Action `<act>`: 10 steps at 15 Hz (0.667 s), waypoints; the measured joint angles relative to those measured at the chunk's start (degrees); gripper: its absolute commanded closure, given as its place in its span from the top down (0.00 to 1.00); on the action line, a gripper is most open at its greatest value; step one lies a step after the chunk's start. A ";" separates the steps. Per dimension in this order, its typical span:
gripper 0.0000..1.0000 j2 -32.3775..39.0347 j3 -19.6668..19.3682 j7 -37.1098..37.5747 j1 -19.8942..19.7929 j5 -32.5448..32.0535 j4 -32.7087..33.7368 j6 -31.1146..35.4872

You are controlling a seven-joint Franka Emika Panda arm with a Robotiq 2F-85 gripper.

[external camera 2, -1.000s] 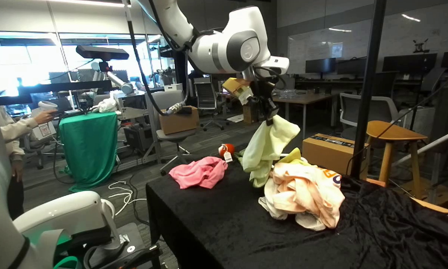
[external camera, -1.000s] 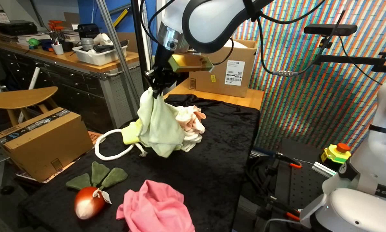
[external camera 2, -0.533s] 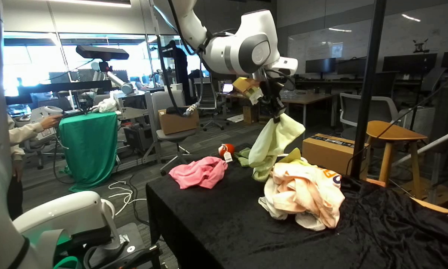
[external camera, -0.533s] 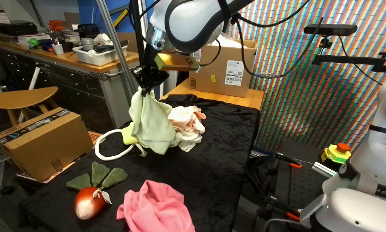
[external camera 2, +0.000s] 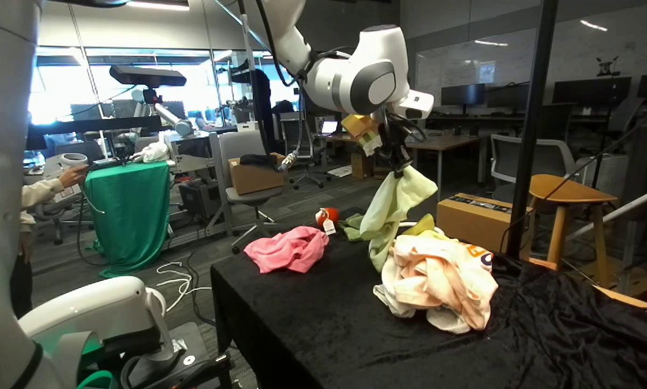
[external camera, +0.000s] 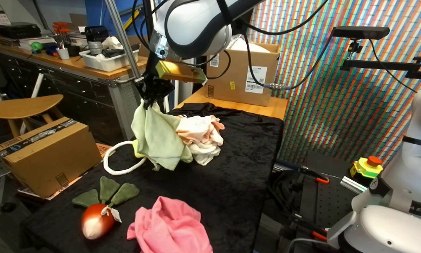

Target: Pile the t-shirts, towels, rope and radish together

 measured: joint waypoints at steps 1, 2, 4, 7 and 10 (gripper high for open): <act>0.03 0.33 0.17 0.00 0.00 1.18 0.39 0.40; 0.04 0.56 0.38 0.00 0.01 2.17 0.62 1.07; 0.04 0.81 0.87 0.00 0.05 3.54 0.84 2.49; 0.04 0.91 1.60 0.01 0.26 4.54 0.92 4.28; 0.04 1.04 1.86 0.01 0.33 4.80 1.06 4.33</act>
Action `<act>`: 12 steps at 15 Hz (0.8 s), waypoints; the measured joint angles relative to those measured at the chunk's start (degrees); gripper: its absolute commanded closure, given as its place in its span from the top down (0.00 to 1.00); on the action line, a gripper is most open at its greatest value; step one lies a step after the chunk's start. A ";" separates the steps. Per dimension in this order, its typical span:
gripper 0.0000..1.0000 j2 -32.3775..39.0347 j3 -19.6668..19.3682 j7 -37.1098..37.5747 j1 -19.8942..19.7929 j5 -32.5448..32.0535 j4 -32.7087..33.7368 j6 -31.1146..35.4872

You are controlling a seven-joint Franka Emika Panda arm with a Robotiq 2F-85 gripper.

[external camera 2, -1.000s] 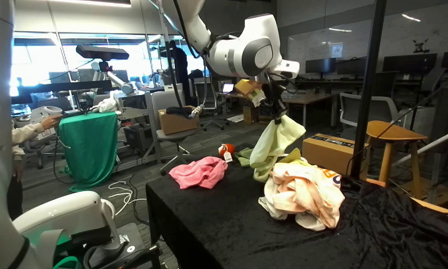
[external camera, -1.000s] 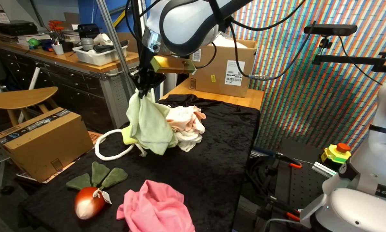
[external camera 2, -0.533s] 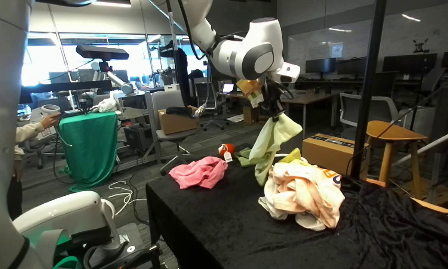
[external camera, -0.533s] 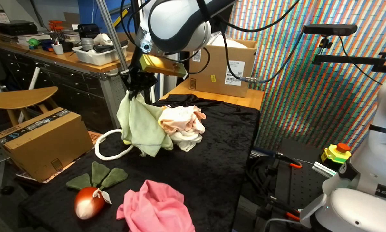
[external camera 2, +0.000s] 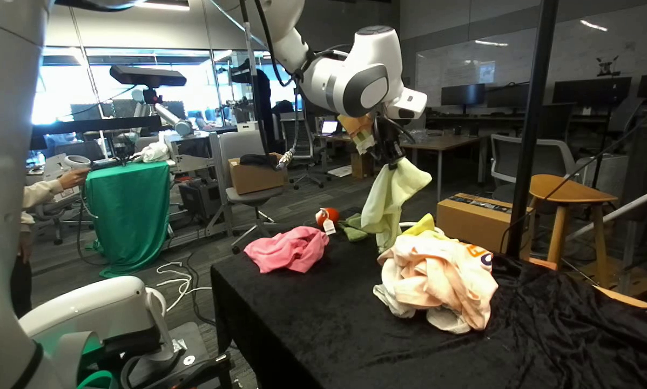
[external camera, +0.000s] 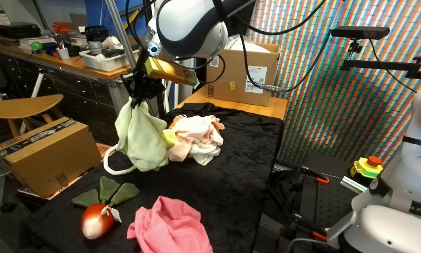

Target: Pile the t-shirts, towels, rope and radish together

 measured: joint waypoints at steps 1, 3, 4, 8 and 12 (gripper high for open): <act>0.04 0.16 -0.03 0.00 0.00 0.00 0.03 -0.04; 0.04 0.70 -0.25 0.00 0.00 -0.02 0.04 -0.22; 0.04 1.07 -0.39 0.00 0.00 -0.02 0.06 -0.28; 0.37 2.40 -0.79 0.00 -0.01 -0.02 0.26 -0.46; 0.66 2.99 -1.33 0.00 -0.02 -0.05 0.73 -1.82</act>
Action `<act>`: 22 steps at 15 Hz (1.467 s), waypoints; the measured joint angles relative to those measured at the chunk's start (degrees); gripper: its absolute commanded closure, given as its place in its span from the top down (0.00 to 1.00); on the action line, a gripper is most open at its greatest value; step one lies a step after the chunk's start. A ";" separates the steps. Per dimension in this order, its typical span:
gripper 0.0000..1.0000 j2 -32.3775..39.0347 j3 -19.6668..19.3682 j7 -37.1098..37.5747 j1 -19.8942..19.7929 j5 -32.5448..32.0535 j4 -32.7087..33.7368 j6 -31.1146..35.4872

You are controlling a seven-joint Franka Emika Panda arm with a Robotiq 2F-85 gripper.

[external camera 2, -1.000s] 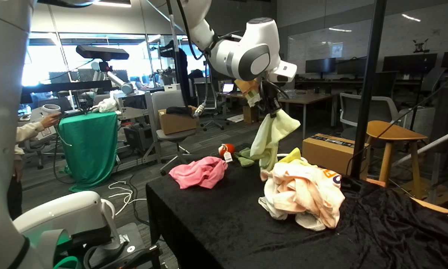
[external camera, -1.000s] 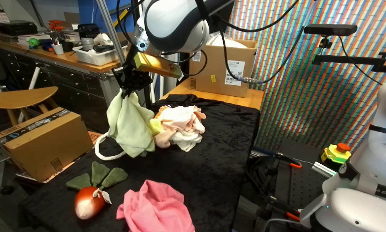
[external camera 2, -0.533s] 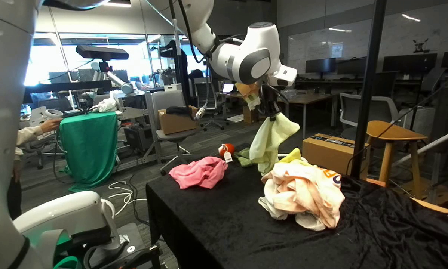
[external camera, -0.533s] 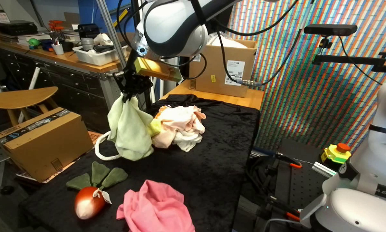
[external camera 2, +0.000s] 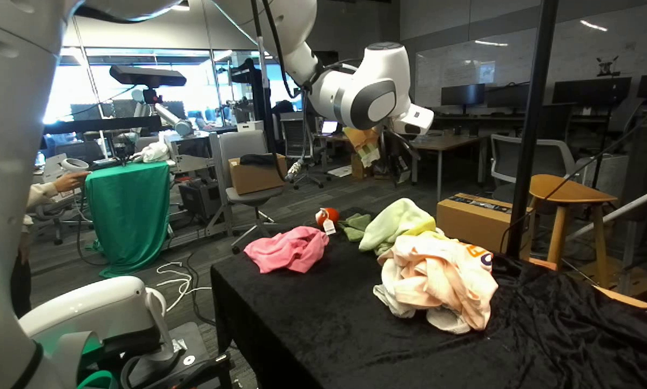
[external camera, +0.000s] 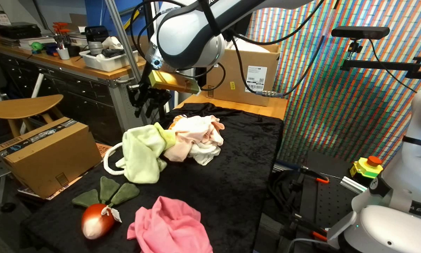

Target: Pile the t-shirts, towels, rope and radish together

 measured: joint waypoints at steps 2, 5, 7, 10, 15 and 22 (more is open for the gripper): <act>0.82 0.00 -0.26 0.00 -0.02 -0.01 0.10 -0.86; 1.00 -0.03 -0.49 -0.18 -0.03 -0.46 0.10 -2.11; 1.00 -0.15 -0.48 -0.82 0.01 -0.96 0.01 -3.07; 1.00 -0.81 -0.33 -2.39 0.26 -2.18 -0.71 -5.09; 1.00 -3.37 0.00 -5.25 1.38 -6.43 -5.33 -7.81; 1.00 -7.19 1.54 -8.46 4.22 -14.14 -12.51 -8.60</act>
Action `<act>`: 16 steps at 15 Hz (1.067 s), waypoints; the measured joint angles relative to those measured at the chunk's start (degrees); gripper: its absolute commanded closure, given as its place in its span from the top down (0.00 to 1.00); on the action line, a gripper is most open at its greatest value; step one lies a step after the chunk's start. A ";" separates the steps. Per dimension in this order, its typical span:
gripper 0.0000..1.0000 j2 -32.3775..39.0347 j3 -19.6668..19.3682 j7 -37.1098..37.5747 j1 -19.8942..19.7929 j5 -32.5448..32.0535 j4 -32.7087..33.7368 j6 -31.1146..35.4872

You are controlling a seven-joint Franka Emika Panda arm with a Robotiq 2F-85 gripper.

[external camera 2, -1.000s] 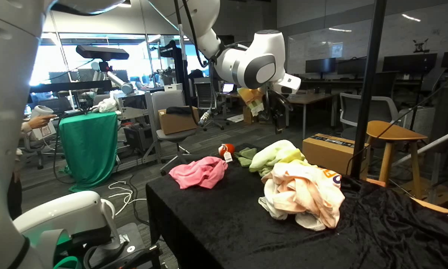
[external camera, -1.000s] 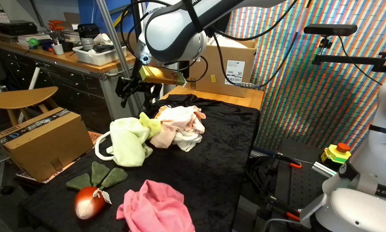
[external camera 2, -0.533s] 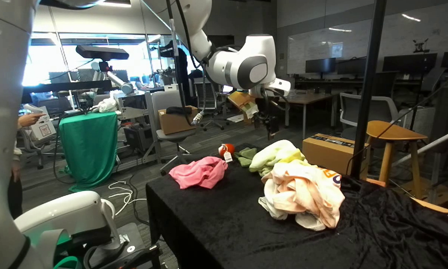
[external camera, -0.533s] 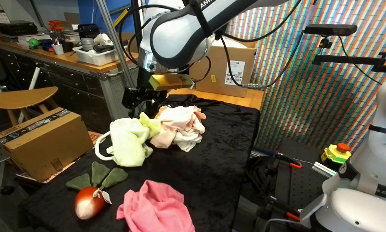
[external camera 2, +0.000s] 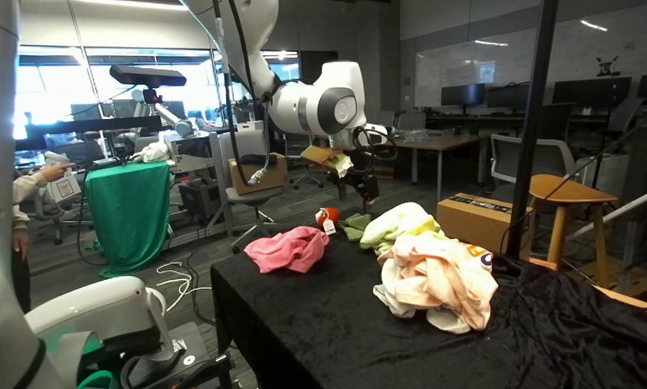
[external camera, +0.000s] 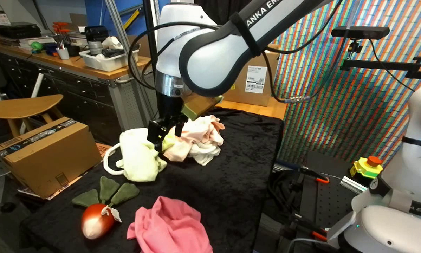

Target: Pile the t-shirts, towels, rope and radish together

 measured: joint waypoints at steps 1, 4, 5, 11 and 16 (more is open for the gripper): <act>1.00 -0.02 0.28 -0.02 0.60 -1.25 -0.27 -0.02; 1.00 0.05 1.40 -0.56 2.27 -3.81 -0.24 -1.22; 1.00 0.06 1.74 -0.79 2.79 -4.44 -0.20 -1.64; 1.00 0.91 3.76 -2.82 5.20 -5.97 1.77 -4.38; 1.00 3.69 4.41 -3.82 6.95 -6.17 5.64 -5.87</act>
